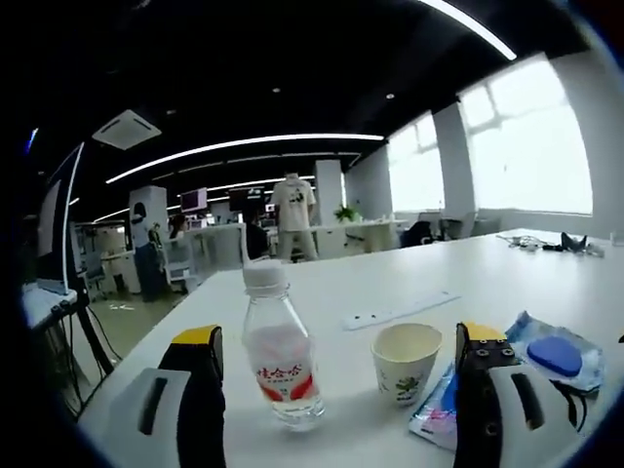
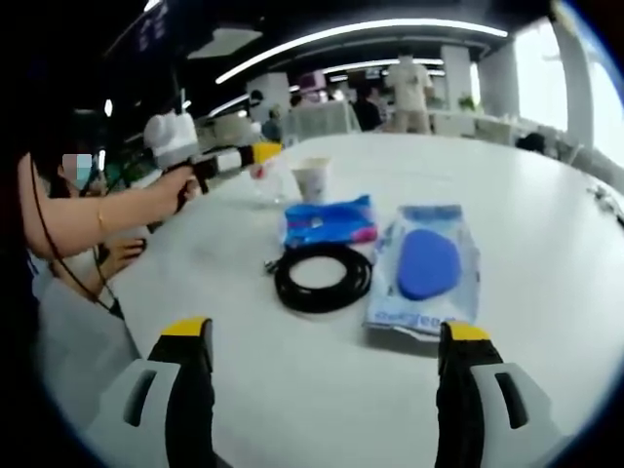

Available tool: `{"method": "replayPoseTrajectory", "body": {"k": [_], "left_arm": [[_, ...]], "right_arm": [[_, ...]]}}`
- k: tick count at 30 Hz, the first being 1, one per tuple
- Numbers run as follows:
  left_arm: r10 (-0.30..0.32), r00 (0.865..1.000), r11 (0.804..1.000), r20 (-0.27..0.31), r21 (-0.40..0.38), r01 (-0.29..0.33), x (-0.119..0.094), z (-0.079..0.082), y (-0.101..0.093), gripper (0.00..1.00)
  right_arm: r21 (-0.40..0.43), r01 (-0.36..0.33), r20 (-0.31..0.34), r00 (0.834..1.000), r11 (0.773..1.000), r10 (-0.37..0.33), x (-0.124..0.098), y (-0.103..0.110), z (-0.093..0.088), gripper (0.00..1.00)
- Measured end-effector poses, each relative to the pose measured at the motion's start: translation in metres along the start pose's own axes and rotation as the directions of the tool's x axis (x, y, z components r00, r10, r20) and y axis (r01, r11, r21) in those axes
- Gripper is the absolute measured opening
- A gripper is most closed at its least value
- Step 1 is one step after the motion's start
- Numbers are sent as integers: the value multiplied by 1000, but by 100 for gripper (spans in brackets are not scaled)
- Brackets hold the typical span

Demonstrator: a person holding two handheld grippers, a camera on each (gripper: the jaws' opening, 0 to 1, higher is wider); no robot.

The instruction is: Arrange the tabletop items into an orderly group along one side of the table until the central work area is clear of visible clutter.

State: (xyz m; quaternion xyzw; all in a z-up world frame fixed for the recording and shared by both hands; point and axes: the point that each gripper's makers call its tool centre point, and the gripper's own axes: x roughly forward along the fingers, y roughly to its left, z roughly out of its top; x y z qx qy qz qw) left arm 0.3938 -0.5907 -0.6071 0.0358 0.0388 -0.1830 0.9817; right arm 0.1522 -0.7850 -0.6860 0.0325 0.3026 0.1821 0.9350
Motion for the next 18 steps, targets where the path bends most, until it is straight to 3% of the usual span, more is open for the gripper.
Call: {"method": "replayPoseTrajectory", "body": {"k": [12,18], "left_arm": [[-70,997,998,-25,-10,69,3,-14,-30,93],[-99,993,995,-65,5,100,13,-32,-42,86]], "right_arm": [[0,-7,4,1000,1000,7,0,2,1,94],[1,-8,1,1000,1000,8,0,1,0,94]]}}
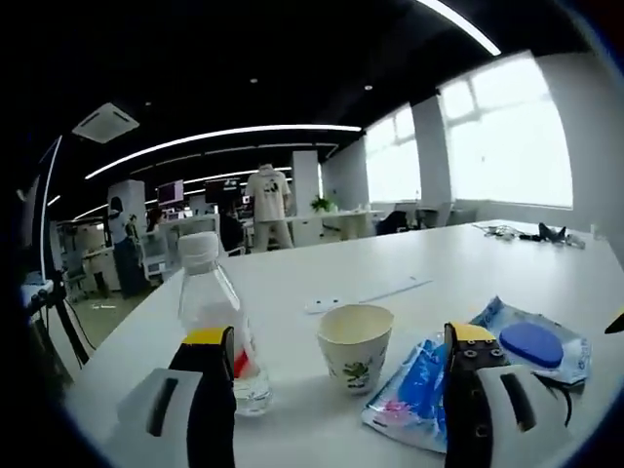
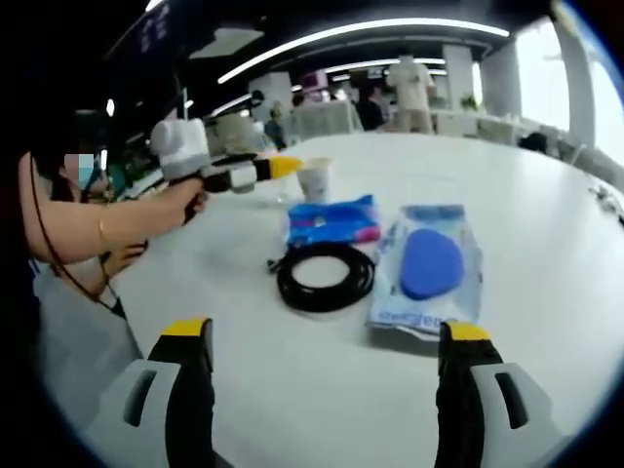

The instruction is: Arrange the tabletop items into an orderly group along one side of the table until the central work area is clear of visible clutter.

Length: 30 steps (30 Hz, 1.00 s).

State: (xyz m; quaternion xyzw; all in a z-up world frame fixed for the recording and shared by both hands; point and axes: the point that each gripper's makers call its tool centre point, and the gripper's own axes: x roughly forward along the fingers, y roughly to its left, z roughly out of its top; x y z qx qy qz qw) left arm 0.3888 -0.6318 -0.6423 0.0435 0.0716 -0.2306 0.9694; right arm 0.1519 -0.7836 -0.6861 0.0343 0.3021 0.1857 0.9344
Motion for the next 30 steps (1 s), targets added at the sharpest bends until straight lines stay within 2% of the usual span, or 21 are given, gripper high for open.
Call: {"method": "replayPoseTrajectory", "body": {"k": [11,22,25,30], "left_arm": [[0,998,998,-62,-58,-4,29,-25,-3,74],[-10,996,996,-87,-84,2,48,-39,-5,66],[-13,995,998,-102,-60,7,50,-43,-7,62],[-27,995,997,-99,-68,20,54,-44,-11,60]], "right_arm": [[5,1,-20,1000,1000,-1,2,-1,-5,94],[11,3,-31,1000,1000,-3,3,-3,-8,94],[10,5,-31,1000,1000,-4,3,-3,-8,94],[11,9,-34,999,1000,-9,2,-4,-9,94]]}}
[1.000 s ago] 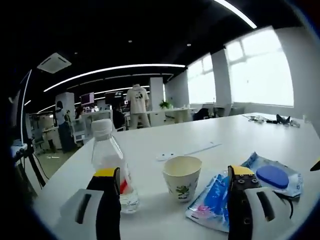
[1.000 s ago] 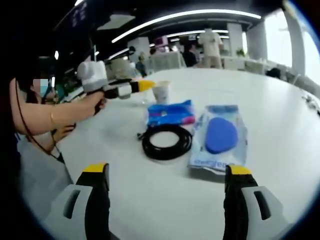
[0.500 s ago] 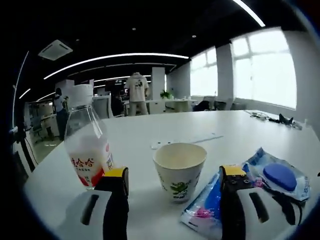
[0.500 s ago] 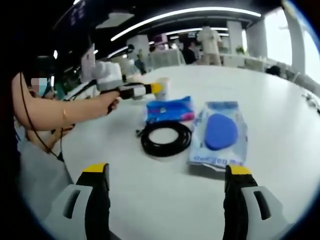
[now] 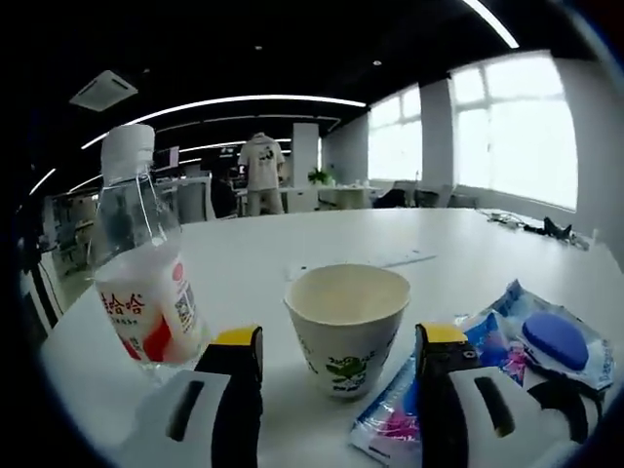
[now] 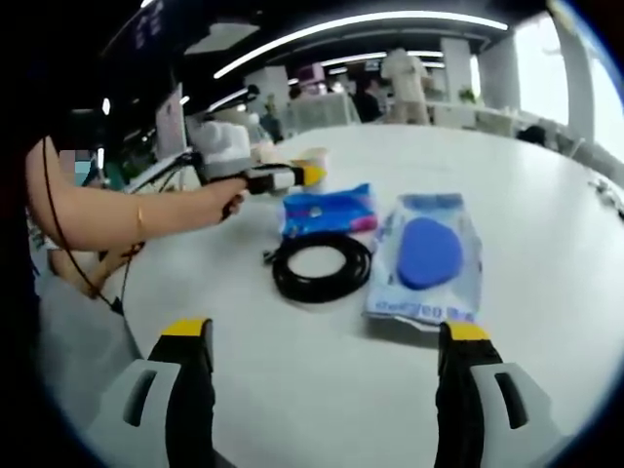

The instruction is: Arrange the tabletop items into an orderly group along one side of the table until the central work area is clear of visible clutter.

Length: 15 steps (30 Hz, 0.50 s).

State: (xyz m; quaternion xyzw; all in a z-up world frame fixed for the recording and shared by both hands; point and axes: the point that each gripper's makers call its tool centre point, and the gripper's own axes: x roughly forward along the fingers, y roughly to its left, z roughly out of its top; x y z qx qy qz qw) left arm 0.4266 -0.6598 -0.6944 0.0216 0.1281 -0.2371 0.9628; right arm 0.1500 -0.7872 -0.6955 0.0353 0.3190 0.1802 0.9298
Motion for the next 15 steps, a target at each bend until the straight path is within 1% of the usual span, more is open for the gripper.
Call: {"method": "replayPoseTrajectory", "body": {"k": [6,15], "left_arm": [[-9,1000,1000,2,18,9,4,1,-5,54],[-1,1000,1000,-4,23,1,8,2,-6,44]], "right_arm": [[-3,4,-5,1000,1000,-4,0,-1,-1,93],[-2,8,-5,1000,1000,-8,0,-2,-1,93]]}}
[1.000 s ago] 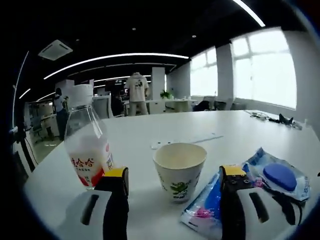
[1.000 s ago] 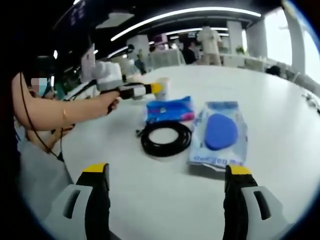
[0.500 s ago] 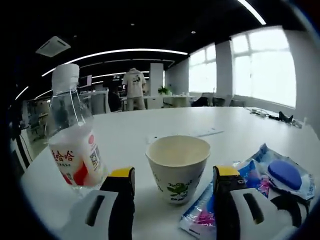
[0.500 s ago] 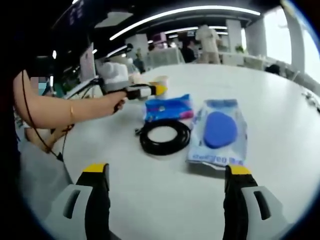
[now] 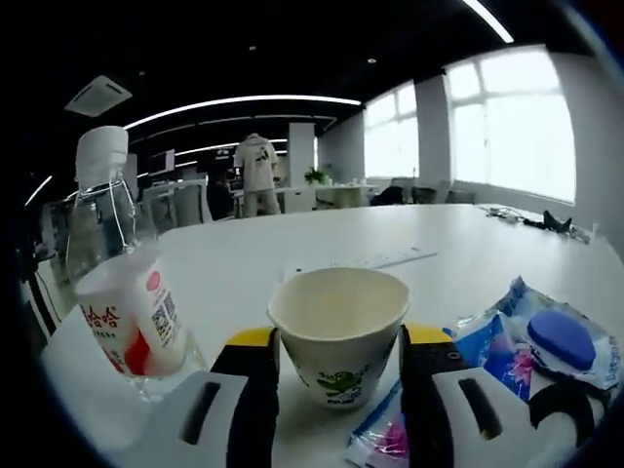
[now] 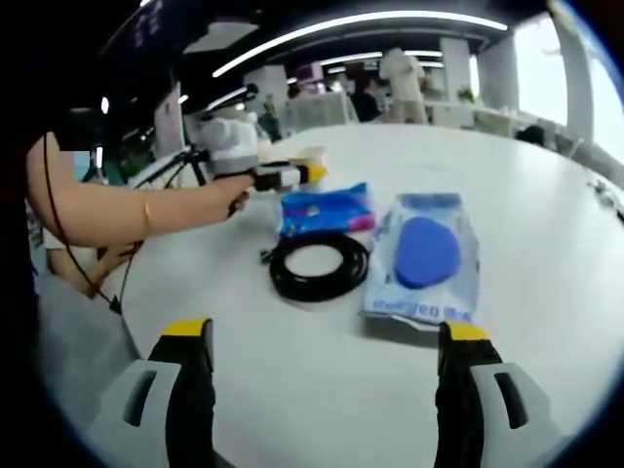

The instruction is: Arrange the tabletop items into an orderly group along one side of the table until the central work area is clear of visible clutter.

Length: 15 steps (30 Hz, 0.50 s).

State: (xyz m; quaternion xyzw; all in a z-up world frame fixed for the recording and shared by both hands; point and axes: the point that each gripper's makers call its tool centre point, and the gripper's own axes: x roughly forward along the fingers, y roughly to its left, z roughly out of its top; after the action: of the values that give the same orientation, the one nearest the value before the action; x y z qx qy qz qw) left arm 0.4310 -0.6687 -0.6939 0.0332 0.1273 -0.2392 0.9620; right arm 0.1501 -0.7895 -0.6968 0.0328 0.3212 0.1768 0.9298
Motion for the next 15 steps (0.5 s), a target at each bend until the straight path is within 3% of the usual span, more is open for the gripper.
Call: {"method": "replayPoseTrajectory", "body": {"k": [9,15], "left_arm": [[14,1000,1000,-17,26,-14,1,0,2,43],[23,999,999,22,27,-23,-1,12,7,43]], "right_arm": [[1,3,1,1000,1000,-3,0,0,0,93],[2,4,2,1000,1000,-4,0,-1,0,93]]}}
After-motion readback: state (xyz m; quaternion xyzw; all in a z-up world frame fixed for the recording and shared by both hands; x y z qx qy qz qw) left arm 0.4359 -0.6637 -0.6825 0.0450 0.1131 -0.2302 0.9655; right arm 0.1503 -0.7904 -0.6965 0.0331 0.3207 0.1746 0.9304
